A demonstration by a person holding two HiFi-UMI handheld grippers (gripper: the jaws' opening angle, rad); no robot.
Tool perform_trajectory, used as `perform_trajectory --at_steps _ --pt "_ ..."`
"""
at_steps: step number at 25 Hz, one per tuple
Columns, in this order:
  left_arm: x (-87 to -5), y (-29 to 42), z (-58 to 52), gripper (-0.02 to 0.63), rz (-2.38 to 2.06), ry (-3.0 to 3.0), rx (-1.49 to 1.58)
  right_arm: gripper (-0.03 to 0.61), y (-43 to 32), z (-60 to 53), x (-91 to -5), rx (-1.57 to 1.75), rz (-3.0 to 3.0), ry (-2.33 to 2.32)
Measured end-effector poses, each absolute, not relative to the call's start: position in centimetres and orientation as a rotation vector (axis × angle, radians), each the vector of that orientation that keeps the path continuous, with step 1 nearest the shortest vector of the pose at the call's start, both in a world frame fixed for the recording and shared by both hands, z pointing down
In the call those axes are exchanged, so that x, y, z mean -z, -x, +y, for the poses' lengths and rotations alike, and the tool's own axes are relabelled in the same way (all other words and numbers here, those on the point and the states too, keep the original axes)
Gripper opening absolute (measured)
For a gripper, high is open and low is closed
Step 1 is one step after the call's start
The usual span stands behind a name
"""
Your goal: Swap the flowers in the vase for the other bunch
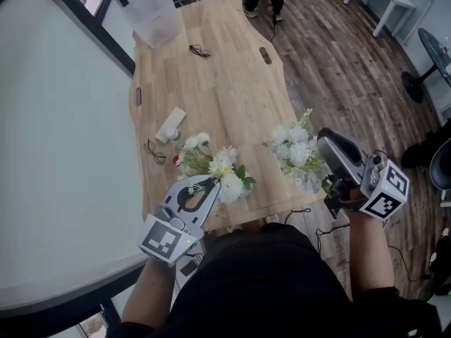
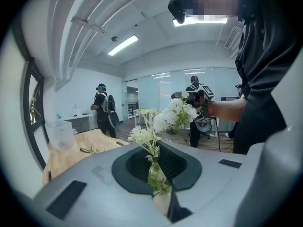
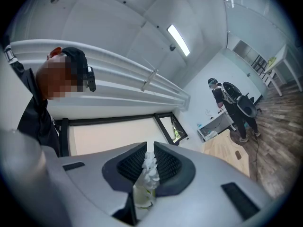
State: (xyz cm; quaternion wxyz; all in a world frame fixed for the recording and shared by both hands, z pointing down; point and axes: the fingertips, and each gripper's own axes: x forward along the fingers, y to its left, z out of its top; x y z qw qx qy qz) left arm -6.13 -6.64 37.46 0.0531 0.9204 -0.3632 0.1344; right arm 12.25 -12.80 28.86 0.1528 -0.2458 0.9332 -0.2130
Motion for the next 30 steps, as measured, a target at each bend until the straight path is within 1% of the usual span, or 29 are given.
perform_trajectory --at_steps 13,24,28,30 --pt "-37.4 5.6 -6.5 0.023 -1.104 -2.779 -0.378 0.064 -12.2 -12.8 -28.8 0.616 2.676 0.695" --pt "-36.3 6.6 -6.1 0.026 -1.149 -2.738 -0.305 0.064 -11.8 -12.9 -28.0 0.606 2.675 0.666" --pt "-35.4 7.0 -5.6 0.074 -1.167 -2.742 -0.26 0.064 -11.5 -12.7 -27.6 0.599 2.677 0.648" --pt "-34.8 7.1 -5.5 0.084 -1.177 -2.746 -0.244 0.064 -11.4 -12.6 -27.3 0.596 2.678 0.639"
